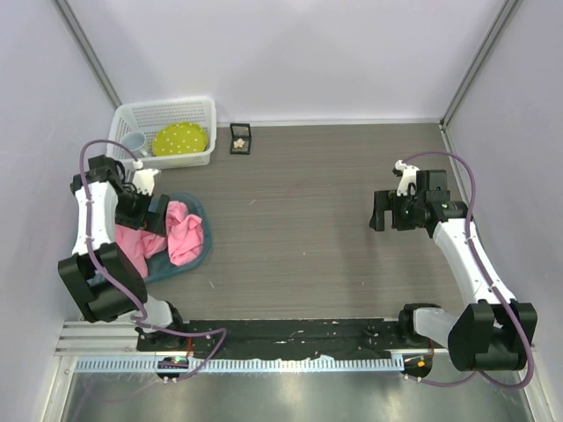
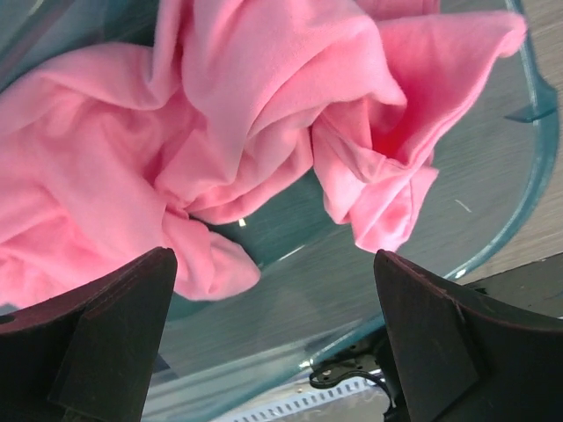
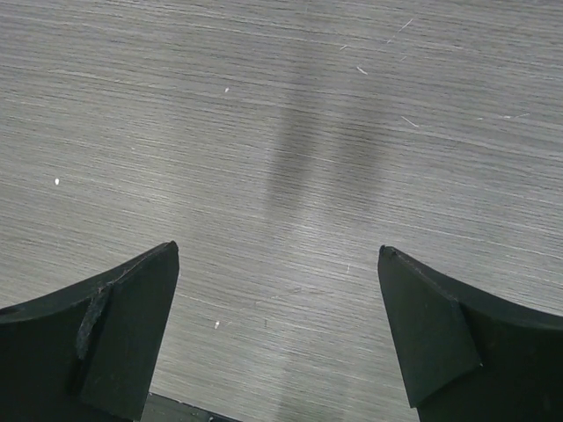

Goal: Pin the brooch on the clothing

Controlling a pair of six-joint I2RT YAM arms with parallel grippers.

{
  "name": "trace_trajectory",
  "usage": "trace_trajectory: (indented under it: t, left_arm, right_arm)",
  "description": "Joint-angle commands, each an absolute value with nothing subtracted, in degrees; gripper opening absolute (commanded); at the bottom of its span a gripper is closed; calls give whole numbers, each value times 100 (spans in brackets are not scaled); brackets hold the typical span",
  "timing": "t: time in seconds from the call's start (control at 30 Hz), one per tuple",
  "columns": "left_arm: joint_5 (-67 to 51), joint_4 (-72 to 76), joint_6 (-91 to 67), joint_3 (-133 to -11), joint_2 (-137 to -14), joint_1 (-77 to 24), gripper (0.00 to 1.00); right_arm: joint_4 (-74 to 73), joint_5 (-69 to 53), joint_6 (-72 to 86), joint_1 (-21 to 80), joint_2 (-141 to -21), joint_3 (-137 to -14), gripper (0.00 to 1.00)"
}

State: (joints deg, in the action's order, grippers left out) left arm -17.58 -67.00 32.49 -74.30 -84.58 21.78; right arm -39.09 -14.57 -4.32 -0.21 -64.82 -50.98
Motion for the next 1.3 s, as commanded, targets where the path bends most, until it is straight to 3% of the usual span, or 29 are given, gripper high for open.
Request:
trace_trajectory:
  t: [0.0, 0.37, 0.43, 0.47, 0.5, 0.57, 0.6, 0.67, 1.0, 1.17, 1.27]
  left_arm:
    - [-1767, -6023, 3911, -7155, -8700, 2145, 100]
    - [-1538, -4422, 3920, -6109, -9158, 1512, 100]
    - [-1521, -4368, 3920, -6117, -9255, 1521, 95]
    - [-1512, -4412, 3929, -6143, -9324, 1521, 90]
    - [-1512, -4482, 3929, -6248, -9334, 1529, 70]
    - [-1730, -4892, 3955, -6424, -9229, 1564, 43]
    - [-1836, -5061, 4007, -6642, -9159, 1625, 22]
    - [-2073, -5578, 3999, -6907, -8948, 1635, 0]
    - [-3032, -7260, 2850, -10070, -8051, 1179, 0]
    - [-3067, -7225, 1533, -12132, -8445, 101, 0]
    - [-3146, -6839, 794, -12707, -8752, -699, 0]
  right_arm:
    - [-3841, -1503, -404, -35, -6557, -5203, 100]
    - [-3885, -1512, -404, -35, -6829, -5265, 100]
    - [-3885, -1512, -404, -44, -6820, -5265, 100]
    - [-3893, -1520, -404, -35, -6820, -5265, 100]
    - [-3885, -1521, -413, -35, -6812, -5265, 100]
    - [-3885, -1521, -413, -35, -6777, -5256, 100]
    - [-3876, -1529, -413, -35, -6715, -5247, 100]
    - [-3867, -1538, -413, -35, -6671, -5230, 100]
    - [-3814, -1722, -413, -35, -6372, -5168, 100]
    - [-3832, -1802, -361, -35, -6346, -5369, 100]
    - [-3893, -1863, -352, -44, -6433, -5571, 100]
